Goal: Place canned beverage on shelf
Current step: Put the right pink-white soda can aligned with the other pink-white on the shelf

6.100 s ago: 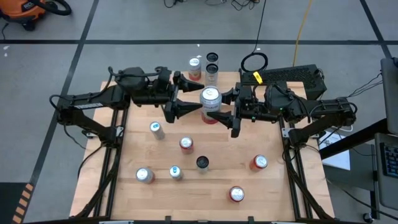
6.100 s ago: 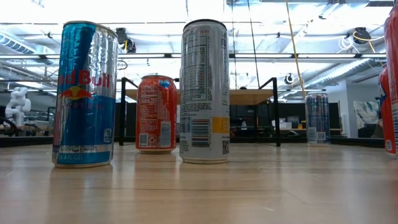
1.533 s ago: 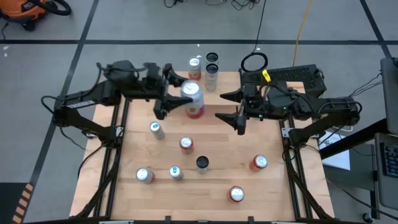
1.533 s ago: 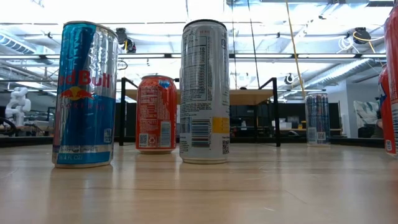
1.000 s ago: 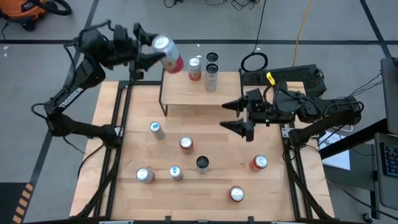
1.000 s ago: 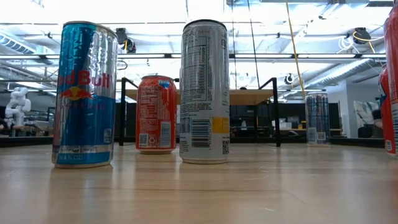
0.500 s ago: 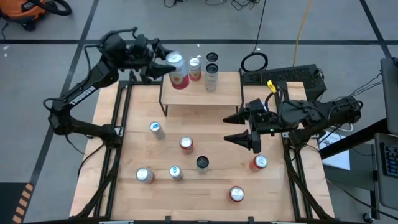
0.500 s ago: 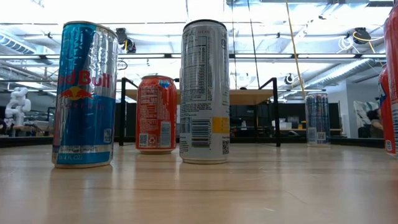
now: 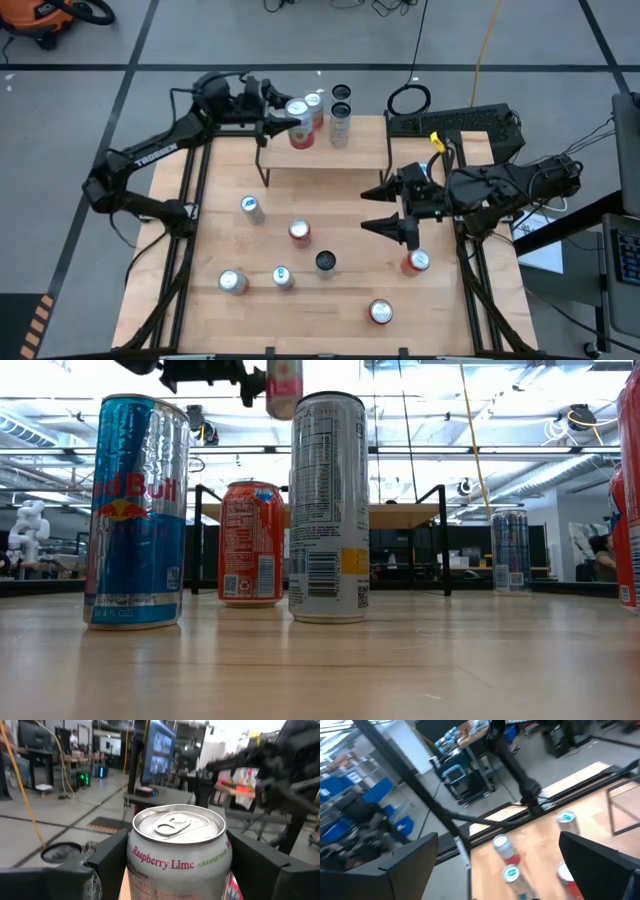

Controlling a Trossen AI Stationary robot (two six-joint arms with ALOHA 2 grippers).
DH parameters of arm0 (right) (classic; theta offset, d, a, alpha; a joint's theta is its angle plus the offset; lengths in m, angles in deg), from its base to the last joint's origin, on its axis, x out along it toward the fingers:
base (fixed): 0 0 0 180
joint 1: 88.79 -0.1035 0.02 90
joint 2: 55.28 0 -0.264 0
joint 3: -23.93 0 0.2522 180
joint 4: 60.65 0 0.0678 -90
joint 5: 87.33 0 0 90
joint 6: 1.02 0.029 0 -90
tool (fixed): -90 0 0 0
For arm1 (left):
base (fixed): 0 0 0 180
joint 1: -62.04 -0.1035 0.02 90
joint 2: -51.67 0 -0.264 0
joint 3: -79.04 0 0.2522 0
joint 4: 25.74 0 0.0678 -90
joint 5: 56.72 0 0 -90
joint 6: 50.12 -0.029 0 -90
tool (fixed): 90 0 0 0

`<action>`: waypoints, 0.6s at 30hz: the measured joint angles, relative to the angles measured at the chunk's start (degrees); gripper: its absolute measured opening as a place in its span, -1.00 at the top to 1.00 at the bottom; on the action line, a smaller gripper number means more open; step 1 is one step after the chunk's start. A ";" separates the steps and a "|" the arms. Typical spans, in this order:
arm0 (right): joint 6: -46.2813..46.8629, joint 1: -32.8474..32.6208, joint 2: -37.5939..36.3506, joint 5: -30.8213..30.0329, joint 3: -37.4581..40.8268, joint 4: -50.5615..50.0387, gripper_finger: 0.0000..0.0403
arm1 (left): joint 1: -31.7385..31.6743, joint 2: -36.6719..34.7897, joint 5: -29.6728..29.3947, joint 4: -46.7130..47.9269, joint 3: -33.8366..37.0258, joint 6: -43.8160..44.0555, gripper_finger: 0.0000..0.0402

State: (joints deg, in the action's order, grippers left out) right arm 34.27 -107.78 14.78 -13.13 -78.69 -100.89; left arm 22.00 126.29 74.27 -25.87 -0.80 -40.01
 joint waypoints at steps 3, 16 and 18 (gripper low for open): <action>-1.15 0.22 0.00 -1.84 0.00 0.02 -0.95 | 1.09 1.31 -0.16 -0.19 0.04 -0.04 -0.43; -2.10 0.24 0.00 -2.46 0.00 -0.01 -0.95 | 4.24 3.07 -4.11 0.55 0.02 -6.08 -0.43; -2.10 0.24 0.00 -2.49 0.00 0.00 -0.95 | 4.30 3.07 -3.98 0.75 0.02 -9.03 -0.43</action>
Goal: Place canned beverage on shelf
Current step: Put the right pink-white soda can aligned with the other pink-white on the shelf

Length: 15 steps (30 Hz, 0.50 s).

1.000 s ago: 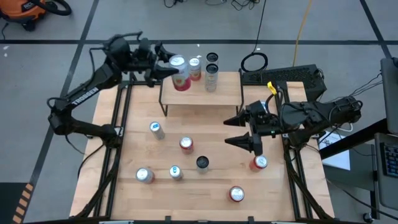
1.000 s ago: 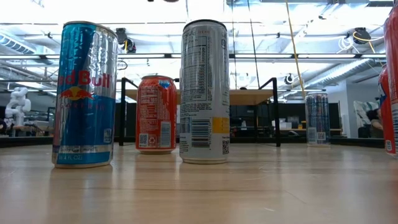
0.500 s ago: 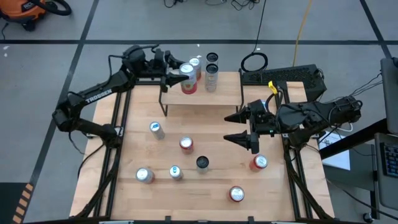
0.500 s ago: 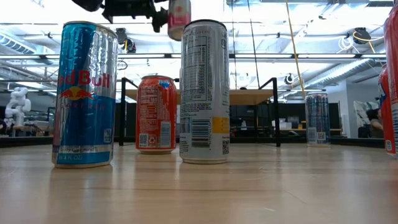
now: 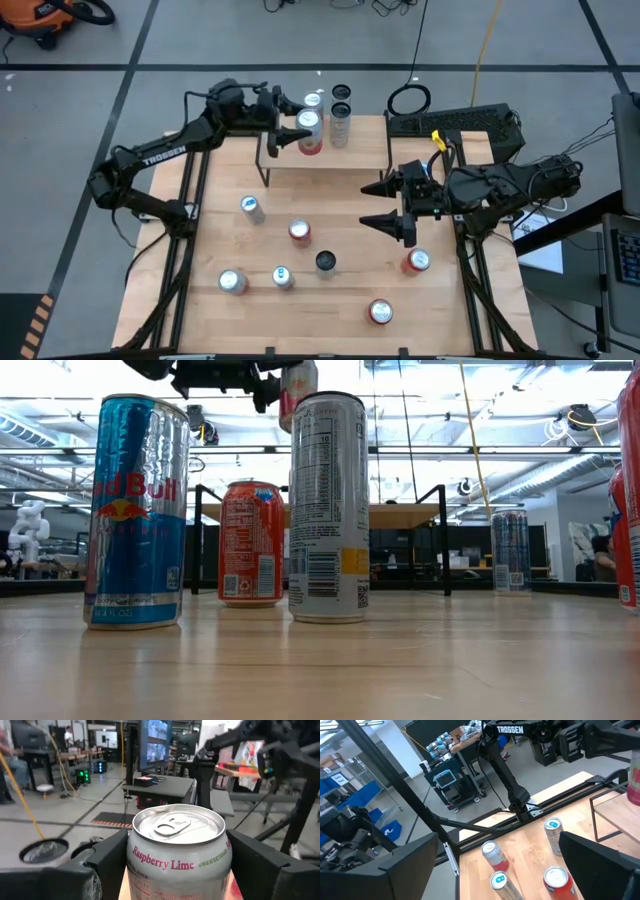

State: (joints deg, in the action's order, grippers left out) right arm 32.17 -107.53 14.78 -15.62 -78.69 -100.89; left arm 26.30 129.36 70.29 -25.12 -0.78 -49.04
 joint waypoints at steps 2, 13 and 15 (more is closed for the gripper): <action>0.00 0.00 0.00 -0.02 0.00 -0.01 -0.95 | -0.12 0.00 -0.05 0.17 0.00 -4.26 -0.43; -0.03 0.00 0.00 0.01 0.00 -0.01 -0.95 | -5.28 4.50 5.34 -0.04 -0.02 -10.91 -0.43; -0.48 0.00 0.00 0.01 0.00 -0.02 -0.95 | -6.06 5.89 7.74 0.11 -0.02 -10.86 -0.43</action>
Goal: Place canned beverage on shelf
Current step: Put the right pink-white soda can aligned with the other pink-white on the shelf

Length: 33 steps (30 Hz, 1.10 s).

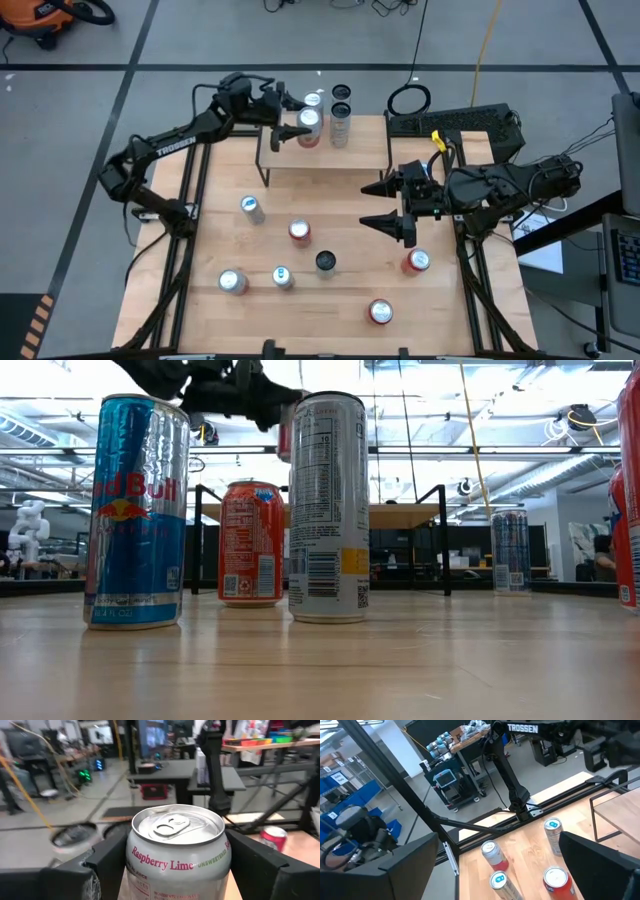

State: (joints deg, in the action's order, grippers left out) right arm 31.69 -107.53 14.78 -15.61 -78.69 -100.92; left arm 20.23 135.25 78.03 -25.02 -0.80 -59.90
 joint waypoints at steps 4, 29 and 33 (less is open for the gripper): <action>-0.73 0.00 0.00 0.00 0.00 0.01 -0.95 | -0.60 2.74 1.16 -1.95 0.00 0.05 -0.43; -0.70 0.00 0.00 0.09 0.00 -0.13 -0.95 | -0.40 9.15 -1.06 3.63 -0.06 -1.48 -0.43; -0.77 0.00 0.00 0.10 0.00 -0.15 -0.95 | -0.38 9.04 -1.09 4.42 -0.13 -1.65 -0.43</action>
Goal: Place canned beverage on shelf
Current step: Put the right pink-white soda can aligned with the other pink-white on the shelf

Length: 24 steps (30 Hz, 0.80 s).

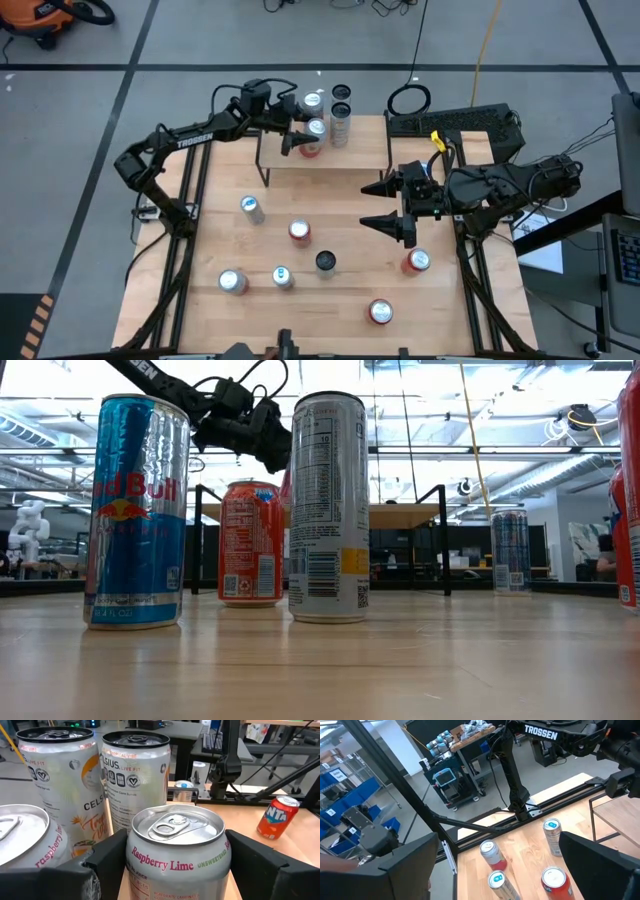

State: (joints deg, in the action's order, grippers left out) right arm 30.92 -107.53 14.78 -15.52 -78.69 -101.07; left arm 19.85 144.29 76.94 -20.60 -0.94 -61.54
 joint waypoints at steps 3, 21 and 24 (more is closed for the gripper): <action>-0.03 0.02 0.00 0.01 0.00 0.01 -0.95 | 0.00 0.00 0.00 -0.07 0.00 -0.02 -0.43; 0.17 0.04 0.01 -1.39 0.00 0.02 -0.95 | 0.00 -0.04 3.23 0.19 0.02 0.58 -0.61; 0.18 0.04 0.00 -1.45 0.00 0.03 -0.95 | 0.00 -1.02 3.21 -0.13 0.04 0.58 -0.61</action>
State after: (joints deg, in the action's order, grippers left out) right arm 31.10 -107.49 14.78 -16.97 -78.69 -101.04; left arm 19.85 143.26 80.14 -20.73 -0.89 -60.97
